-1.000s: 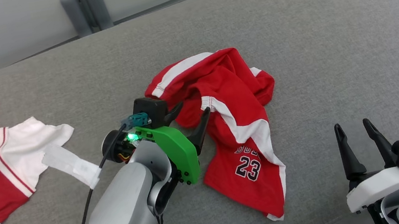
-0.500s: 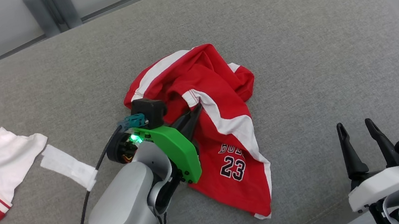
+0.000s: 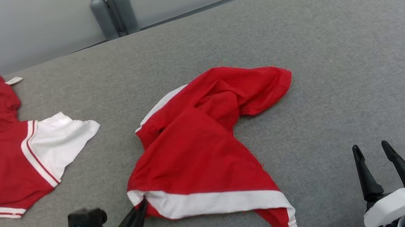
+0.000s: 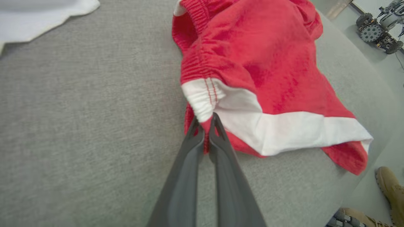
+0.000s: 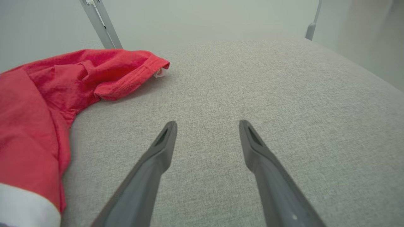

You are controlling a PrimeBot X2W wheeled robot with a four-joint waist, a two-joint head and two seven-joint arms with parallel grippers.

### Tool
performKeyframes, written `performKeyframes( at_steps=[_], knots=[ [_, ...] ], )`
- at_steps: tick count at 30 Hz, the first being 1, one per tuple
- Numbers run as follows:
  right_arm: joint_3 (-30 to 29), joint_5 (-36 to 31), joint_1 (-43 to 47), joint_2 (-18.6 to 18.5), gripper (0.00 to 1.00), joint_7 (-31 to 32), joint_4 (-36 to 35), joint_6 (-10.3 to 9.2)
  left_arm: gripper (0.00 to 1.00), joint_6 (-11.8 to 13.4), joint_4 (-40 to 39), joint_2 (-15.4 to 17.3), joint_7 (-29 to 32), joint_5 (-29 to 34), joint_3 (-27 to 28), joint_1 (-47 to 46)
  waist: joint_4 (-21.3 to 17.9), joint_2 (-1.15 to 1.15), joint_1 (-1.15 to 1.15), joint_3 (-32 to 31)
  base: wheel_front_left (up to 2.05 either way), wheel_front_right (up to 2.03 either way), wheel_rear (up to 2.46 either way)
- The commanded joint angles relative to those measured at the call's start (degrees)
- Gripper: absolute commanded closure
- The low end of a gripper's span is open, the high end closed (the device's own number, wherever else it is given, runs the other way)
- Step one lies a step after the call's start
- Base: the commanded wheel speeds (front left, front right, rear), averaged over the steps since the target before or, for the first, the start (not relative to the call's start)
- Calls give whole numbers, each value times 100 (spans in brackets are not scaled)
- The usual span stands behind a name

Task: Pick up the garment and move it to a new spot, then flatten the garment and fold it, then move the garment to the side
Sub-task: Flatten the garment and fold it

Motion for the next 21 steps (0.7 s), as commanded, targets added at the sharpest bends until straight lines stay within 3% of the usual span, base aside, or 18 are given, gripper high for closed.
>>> performKeyframes(
  at_steps=[1,7,8,9,10,16,21],
  knots=[
    [12,-42,96,-14,0,-18,14,-2,100,62,-62,49,-59,-12,11,203,294,0,0,-214,0,0,0],
    [39,-120,134,-12,0,-18,61,-2,100,287,-17,33,-114,-51,-49,622,543,0,0,-292,0,0,0],
    [42,-115,123,-12,0,-18,65,-2,93,346,31,0,-162,-33,-35,638,558,0,0,-296,0,0,0],
    [50,-109,115,-14,0,-18,68,-2,58,411,89,-48,-231,-17,-8,650,571,0,0,-299,0,0,0],
    [54,-105,114,-13,0,-18,69,-2,0,432,133,-72,-266,-2,-7,653,579,0,0,-305,0,0,0],
    [53,-146,158,-13,0,-18,71,-2,0,330,74,-243,-809,-208,262,713,580,0,0,-351,0,0,0],
    [14,-190,248,-14,0,-18,17,-2,0,398,-382,-476,-1300,372,803,878,571,0,0,-462,0,0,0]
  ],
)
